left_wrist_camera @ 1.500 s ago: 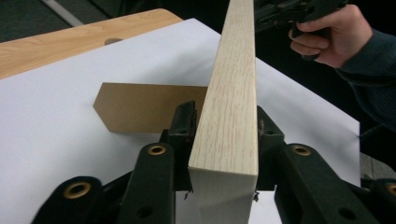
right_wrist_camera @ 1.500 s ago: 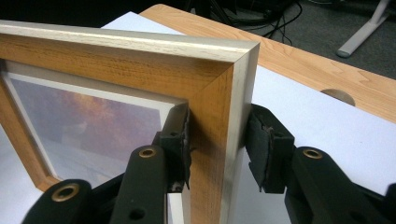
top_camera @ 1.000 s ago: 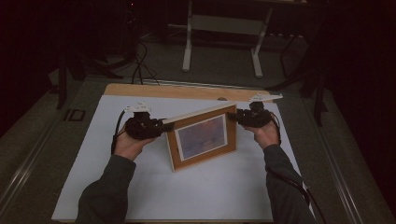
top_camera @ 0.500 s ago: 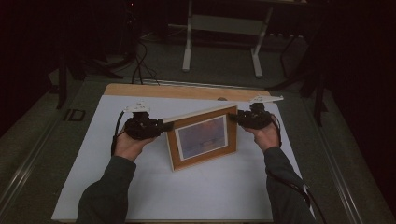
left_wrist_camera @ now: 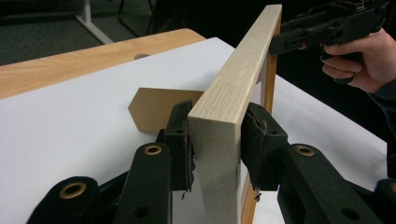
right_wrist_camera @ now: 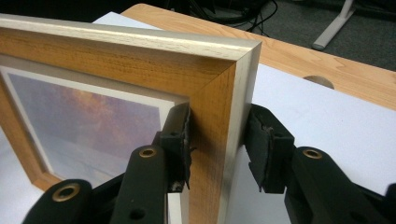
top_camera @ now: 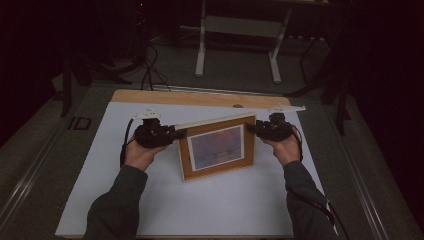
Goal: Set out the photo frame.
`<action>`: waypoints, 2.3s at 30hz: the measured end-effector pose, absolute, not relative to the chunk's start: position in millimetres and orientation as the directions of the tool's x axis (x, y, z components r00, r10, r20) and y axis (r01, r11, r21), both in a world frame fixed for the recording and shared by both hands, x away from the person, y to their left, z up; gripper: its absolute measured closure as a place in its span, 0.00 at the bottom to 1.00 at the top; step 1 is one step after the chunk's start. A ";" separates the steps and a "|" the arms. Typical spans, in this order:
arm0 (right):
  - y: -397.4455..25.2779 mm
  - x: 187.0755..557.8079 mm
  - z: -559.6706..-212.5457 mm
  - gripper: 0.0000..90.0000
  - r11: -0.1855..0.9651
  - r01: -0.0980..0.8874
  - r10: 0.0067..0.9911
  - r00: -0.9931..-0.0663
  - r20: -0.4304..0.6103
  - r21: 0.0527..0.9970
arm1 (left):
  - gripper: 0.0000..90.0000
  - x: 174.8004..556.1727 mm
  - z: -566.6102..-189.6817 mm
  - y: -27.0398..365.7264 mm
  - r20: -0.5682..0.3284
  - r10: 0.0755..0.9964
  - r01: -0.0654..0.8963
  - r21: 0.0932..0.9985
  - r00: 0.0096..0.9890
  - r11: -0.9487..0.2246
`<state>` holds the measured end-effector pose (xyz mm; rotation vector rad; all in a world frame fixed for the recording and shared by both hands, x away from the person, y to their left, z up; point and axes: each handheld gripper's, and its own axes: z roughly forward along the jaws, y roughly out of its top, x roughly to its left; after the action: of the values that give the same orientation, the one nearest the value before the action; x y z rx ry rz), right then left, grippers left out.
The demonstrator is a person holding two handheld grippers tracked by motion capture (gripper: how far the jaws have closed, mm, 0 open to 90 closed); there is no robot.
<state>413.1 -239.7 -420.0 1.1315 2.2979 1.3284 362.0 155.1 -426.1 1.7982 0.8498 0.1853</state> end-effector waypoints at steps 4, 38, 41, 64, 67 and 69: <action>-240.9 410.8 -419.5 0.69 0.283 0.500 0.733 -0.663 0.151 0.819 | 0.73 362.9 -426.1 153.9 -0.262 0.630 0.453 0.877 0.731 -0.160; -249.1 421.8 -417.3 0.69 0.318 0.492 0.644 -0.739 0.196 0.810 | 0.71 374.2 -428.4 155.4 -0.241 0.615 0.427 0.887 0.751 -0.174; -250.2 418.1 -418.4 0.69 0.301 0.500 0.655 -0.727 0.205 0.812 | 0.70 375.0 -428.9 154.0 -0.242 0.619 0.428 0.888 0.748 -0.171; -257.7 394.5 -417.9 0.69 0.265 0.536 0.699 -0.679 0.223 0.801 | 0.65 388.0 -429.9 145.9 -0.266 0.603 0.443 0.881 0.752 -0.164; -258.0 393.1 -417.7 0.69 0.263 0.540 0.703 -0.675 0.224 0.800 | 0.65 388.7 -429.8 145.7 -0.267 0.602 0.444 0.881 0.753 -0.165; -258.0 392.3 -417.5 0.69 0.262 0.541 0.705 -0.673 0.225 0.799 | 0.64 388.7 -429.8 145.6 -0.267 0.601 0.444 0.881 0.753 -0.165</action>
<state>392.3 -258.0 -417.5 1.1745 2.3494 1.3750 388.7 145.6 -429.8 1.8007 0.8147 0.1707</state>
